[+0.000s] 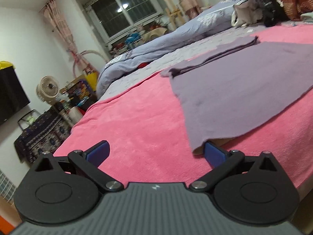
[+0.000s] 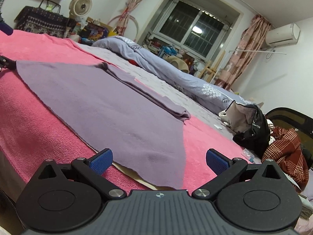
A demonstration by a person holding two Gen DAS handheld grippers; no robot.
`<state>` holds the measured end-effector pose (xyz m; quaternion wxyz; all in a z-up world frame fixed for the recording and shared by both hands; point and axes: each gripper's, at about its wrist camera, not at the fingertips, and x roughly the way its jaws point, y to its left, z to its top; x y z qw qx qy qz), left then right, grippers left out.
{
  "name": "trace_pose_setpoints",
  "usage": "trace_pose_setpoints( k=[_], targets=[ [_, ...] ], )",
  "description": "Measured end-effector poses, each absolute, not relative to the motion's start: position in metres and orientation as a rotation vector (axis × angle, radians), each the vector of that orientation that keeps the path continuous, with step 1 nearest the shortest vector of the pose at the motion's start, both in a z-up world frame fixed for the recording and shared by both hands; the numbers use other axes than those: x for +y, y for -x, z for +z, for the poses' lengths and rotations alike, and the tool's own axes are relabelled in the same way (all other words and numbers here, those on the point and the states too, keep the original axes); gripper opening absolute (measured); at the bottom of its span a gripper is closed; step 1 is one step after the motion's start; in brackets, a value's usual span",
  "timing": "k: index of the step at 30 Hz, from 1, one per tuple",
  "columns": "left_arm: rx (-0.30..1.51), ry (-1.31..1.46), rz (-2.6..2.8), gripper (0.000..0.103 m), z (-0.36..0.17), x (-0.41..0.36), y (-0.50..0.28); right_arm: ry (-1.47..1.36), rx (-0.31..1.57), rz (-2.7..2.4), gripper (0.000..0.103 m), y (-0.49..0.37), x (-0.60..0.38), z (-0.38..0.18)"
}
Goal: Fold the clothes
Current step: 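Grasp the edge of the lilac cloth with the left gripper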
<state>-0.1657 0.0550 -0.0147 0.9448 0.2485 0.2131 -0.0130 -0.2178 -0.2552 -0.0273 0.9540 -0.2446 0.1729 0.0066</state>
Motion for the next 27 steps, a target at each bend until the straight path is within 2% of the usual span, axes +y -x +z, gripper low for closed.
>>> trace_pose_setpoints(
  k=[11,20,27],
  targets=[
    [0.426,-0.437,-0.005,0.103,-0.014,0.053,0.143,0.401,0.272,0.203,0.103,0.214,-0.220,-0.026],
    [0.482,-0.033,0.030,0.103,-0.011,0.104,0.135,0.365,0.205,0.430,0.103,0.179,-0.136,-0.029],
    [0.489,-0.065,0.053,0.103,-0.016,0.098,0.133,0.404,0.105,0.357,0.103,0.172,-0.087,-0.034]
  ],
)
